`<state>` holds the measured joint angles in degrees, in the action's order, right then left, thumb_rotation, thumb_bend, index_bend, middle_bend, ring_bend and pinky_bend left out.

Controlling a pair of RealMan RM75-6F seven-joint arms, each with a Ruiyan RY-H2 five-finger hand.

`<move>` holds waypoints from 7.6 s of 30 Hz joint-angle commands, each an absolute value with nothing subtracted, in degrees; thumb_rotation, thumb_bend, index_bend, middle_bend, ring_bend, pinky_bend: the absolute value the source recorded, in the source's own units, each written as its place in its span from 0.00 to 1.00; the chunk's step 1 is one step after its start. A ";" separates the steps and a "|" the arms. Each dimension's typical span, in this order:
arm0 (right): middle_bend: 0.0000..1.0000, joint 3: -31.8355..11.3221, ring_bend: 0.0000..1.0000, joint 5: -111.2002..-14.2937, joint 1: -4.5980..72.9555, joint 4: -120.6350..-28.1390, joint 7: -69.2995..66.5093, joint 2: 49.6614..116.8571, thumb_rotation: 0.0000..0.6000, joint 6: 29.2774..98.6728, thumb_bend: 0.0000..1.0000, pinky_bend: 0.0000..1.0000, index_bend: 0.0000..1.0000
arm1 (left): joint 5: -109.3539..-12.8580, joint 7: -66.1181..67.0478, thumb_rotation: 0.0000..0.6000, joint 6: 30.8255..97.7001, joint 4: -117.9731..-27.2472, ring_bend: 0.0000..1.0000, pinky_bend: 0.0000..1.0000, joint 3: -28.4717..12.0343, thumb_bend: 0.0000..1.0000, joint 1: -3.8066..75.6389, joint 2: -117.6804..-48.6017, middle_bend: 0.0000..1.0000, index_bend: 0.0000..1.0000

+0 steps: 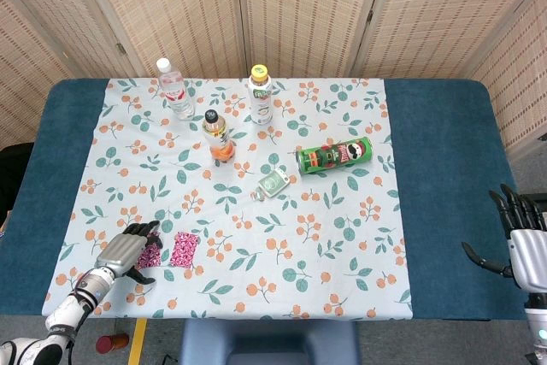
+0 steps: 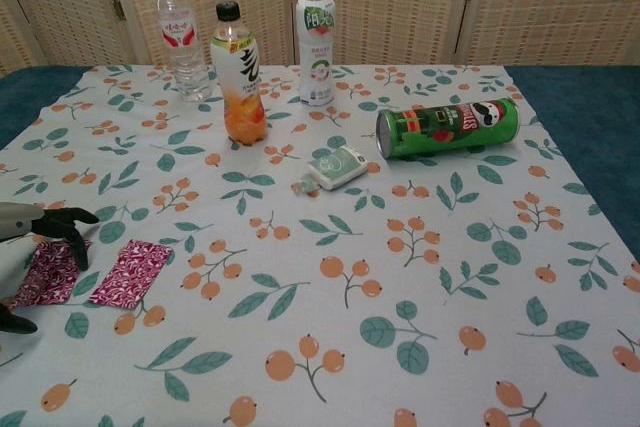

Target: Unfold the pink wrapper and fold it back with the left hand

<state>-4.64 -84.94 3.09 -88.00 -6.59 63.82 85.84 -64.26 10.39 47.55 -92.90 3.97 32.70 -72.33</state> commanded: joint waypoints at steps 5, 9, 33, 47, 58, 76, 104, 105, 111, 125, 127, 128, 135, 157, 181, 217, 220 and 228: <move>0.00 -4.65 0.00 -85.02 3.08 -88.25 -6.42 63.73 0.53 85.91 0.30 0.00 0.00 | -67.72 7.96 0.97 49.13 -94.46 0.00 0.00 4.00 0.13 31.43 -70.77 0.00 0.33; 0.00 -4.70 0.00 -85.16 3.19 -88.42 -6.24 63.63 0.53 85.89 0.30 0.00 0.00 | -68.56 7.53 0.96 49.41 -94.39 0.00 0.00 3.97 0.13 31.07 -70.39 0.00 0.33; 0.00 -4.47 0.00 -85.23 2.68 -87.80 -6.99 63.83 0.53 86.45 0.30 0.00 0.00 | -66.57 12.61 1.00 54.09 -89.48 0.00 0.00 1.30 0.15 29.08 -74.64 0.00 0.22; 0.00 -4.42 0.00 -85.21 2.60 -87.51 -7.24 63.98 0.54 86.35 0.30 0.00 0.00 | -64.24 16.81 1.00 53.59 -87.09 0.00 0.00 1.14 0.15 29.04 -76.73 0.00 0.20; 0.00 -4.40 0.00 -85.09 2.44 -87.68 -7.08 63.95 0.54 86.38 0.30 0.00 0.00 | -61.93 18.76 1.00 52.40 -84.85 0.00 0.00 0.10 0.15 29.92 -77.67 0.00 0.20; 0.00 -4.45 0.00 -84.83 1.95 -87.68 -7.12 63.92 0.53 86.82 0.30 0.00 0.00 | -57.26 23.86 1.00 49.50 -80.41 0.00 0.00 -2.66 0.15 34.09 -80.57 0.00 0.20; 0.00 -4.45 0.00 -84.67 1.73 -86.94 -7.75 64.19 0.54 86.68 0.30 0.00 0.00 | -54.89 28.45 1.00 49.95 -83.33 0.00 0.00 -1.32 0.15 35.43 -80.35 0.00 0.18; 0.00 -4.44 0.00 -84.68 1.71 -86.97 -7.75 64.20 0.53 86.70 0.30 0.00 0.00 | -54.25 28.80 1.00 49.79 -82.82 0.00 0.00 -1.56 0.15 35.77 -80.60 0.00 0.18; 0.00 -4.46 0.00 -84.58 1.65 -87.10 -7.57 64.15 0.54 86.67 0.30 0.00 0.00 | -51.72 30.28 1.00 49.16 -81.01 0.00 0.00 -2.55 0.15 37.37 -81.48 0.00 0.18; 0.00 -4.59 0.00 -84.46 1.66 -87.21 -7.51 64.13 0.53 86.55 0.30 0.00 0.00 | -50.85 30.07 1.00 50.51 -80.66 0.00 0.00 -4.26 0.15 39.19 -81.00 0.00 0.17; 0.00 -4.62 0.00 -84.49 1.73 -87.19 -7.55 64.13 0.54 86.48 0.30 0.00 0.00 | -52.12 29.29 1.00 51.27 -82.44 0.00 0.00 -3.85 0.15 38.63 -80.09 0.00 0.17; 0.00 -4.64 0.00 -84.50 1.75 -87.17 -7.56 64.13 0.53 86.47 0.30 0.00 0.00 | -52.78 29.09 1.00 51.68 -83.17 0.00 0.00 -3.52 0.15 38.33 -79.72 0.00 0.17; 0.00 -4.62 0.00 -84.58 1.89 -86.92 -7.75 64.23 0.54 86.23 0.30 0.00 0.00 | -56.97 28.49 1.00 53.93 -86.50 0.00 0.00 -0.49 0.15 36.06 -78.75 0.00 0.17; 0.00 -4.62 0.00 -84.51 1.68 -86.79 -7.84 64.29 0.54 86.43 0.30 0.00 0.00 | -55.10 29.04 1.00 52.35 -82.63 0.00 0.00 -0.82 0.15 36.14 -80.94 0.00 0.16; 0.00 -4.77 0.00 -83.75 1.45 -86.92 -7.69 64.23 0.54 86.22 0.30 0.00 0.00 | -50.07 29.72 1.00 49.01 -76.87 0.00 0.00 -3.56 0.15 39.14 -83.02 0.00 0.17; 0.00 -4.76 0.00 -83.41 0.99 -86.37 -8.31 64.35 0.54 86.28 0.30 0.00 0.00 | -46.57 31.08 1.00 48.35 -75.44 0.00 0.00 -3.92 0.15 40.81 -84.22 0.00 0.17; 0.00 -4.73 0.00 -83.32 0.91 -86.38 -8.27 64.33 0.53 86.27 0.30 0.00 0.00 | -45.79 31.00 1.00 48.17 -74.85 0.00 0.00 -4.28 0.15 41.11 -84.37 0.00 0.16; 0.00 -4.85 0.00 -83.23 0.96 -86.57 -8.07 64.29 0.54 86.17 0.30 0.00 0.00 | -43.65 31.18 1.00 46.99 -72.62 0.00 0.00 -4.71 0.15 41.99 -85.02 0.00 0.17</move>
